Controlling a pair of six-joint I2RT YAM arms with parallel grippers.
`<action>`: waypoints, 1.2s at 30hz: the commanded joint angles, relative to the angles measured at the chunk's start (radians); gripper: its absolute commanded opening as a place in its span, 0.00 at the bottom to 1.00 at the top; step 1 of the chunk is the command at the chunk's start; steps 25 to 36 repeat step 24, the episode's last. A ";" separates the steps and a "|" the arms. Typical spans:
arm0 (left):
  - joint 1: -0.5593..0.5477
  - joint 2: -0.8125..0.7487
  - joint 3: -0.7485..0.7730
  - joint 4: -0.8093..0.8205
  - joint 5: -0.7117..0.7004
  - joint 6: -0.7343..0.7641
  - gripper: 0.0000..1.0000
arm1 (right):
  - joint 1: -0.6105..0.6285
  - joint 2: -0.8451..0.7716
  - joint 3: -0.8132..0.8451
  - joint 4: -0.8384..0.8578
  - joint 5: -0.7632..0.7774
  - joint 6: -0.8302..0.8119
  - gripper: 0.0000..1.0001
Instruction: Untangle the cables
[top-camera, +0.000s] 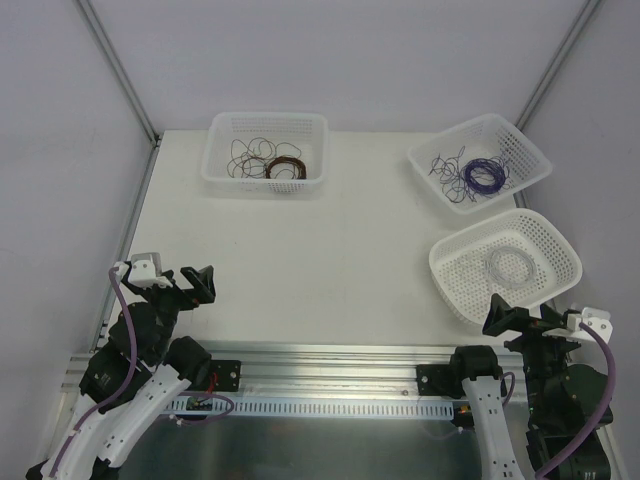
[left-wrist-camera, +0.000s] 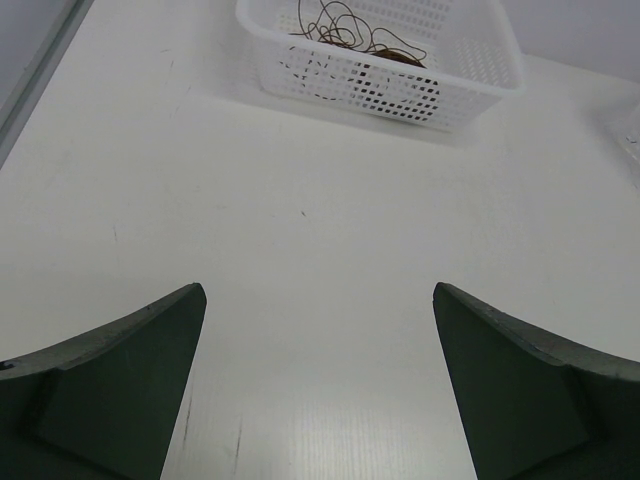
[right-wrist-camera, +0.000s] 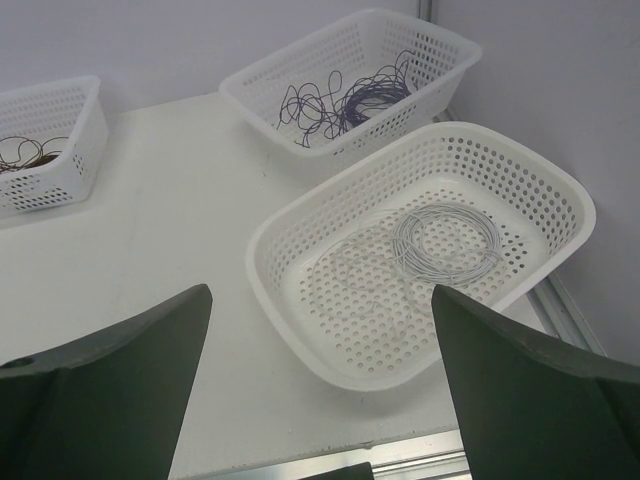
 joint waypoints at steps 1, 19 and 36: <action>0.003 -0.162 0.016 0.009 -0.021 -0.011 0.99 | 0.008 -0.132 0.015 -0.001 0.026 -0.010 0.97; 0.005 -0.162 0.016 0.009 -0.030 -0.011 0.99 | 0.009 -0.122 0.015 0.003 -0.002 -0.021 0.97; 0.005 -0.162 0.016 0.009 -0.033 -0.009 0.99 | 0.009 -0.123 0.015 0.003 -0.014 -0.022 0.97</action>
